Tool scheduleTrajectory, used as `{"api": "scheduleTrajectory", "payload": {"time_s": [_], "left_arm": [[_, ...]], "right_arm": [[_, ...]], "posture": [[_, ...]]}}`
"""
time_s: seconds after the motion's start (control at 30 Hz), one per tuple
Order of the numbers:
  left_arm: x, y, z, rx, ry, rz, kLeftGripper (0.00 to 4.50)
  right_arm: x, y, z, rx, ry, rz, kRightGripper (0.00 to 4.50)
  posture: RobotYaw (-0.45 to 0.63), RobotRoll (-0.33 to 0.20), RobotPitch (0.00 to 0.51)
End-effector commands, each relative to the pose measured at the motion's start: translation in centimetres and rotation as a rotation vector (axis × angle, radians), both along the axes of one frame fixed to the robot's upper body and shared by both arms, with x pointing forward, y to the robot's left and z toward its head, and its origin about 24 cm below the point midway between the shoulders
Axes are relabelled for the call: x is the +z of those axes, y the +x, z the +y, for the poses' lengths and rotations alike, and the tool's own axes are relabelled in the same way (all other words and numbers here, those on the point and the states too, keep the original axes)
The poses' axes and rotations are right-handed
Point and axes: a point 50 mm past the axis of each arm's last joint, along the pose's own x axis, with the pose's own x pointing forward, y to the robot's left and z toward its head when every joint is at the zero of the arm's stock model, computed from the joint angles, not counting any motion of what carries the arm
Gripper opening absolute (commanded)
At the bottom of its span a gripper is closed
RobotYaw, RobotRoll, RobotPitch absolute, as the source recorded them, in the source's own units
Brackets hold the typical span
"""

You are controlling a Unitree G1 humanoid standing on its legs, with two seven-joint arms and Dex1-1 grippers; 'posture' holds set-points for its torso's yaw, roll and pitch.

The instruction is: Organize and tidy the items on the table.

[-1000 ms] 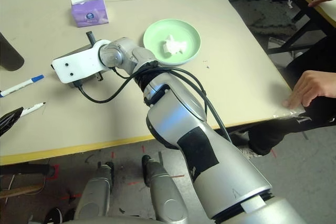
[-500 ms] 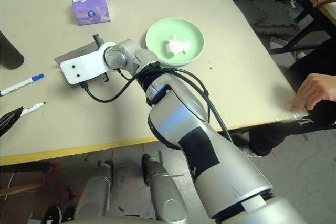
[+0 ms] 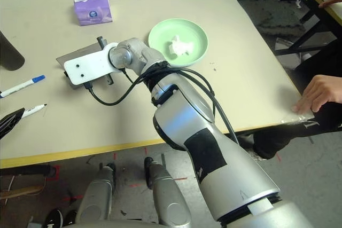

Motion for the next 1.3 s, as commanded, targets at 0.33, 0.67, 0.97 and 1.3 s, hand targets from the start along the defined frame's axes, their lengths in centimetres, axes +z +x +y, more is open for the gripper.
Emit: {"api": "scheduleTrajectory", "payload": {"time_s": [0.33, 0.67, 0.97, 1.3], "left_arm": [[-1.0, 0.6, 0.2, -0.004, -0.009, 0.037, 4.5], [-1.2, 1.7, 0.2, -0.018, -0.01, 0.03, 4.5], [-1.2, 2.8, 0.3, -0.032, -0.009, 0.02, 4.5], [-0.8, 3.6, 1.3, -0.002, 0.001, 0.005, 4.5]], "right_arm": [[2.1, -0.1, -0.2, 0.003, 0.016, 0.08, 4.44], [5.2, 0.0, -5.6, 0.013, 0.237, 0.53, 4.44], [4.1, -3.5, -12.4, -0.033, 0.523, 0.859, 4.44], [-0.5, -6.8, -17.4, -0.092, 0.77, 0.912, 4.44]], "posture": [[-0.02, 0.0, 0.316], [-0.07, 0.0, 0.311], [-0.11, 0.0, 0.309], [-0.14, 0.0, 0.31]]}}
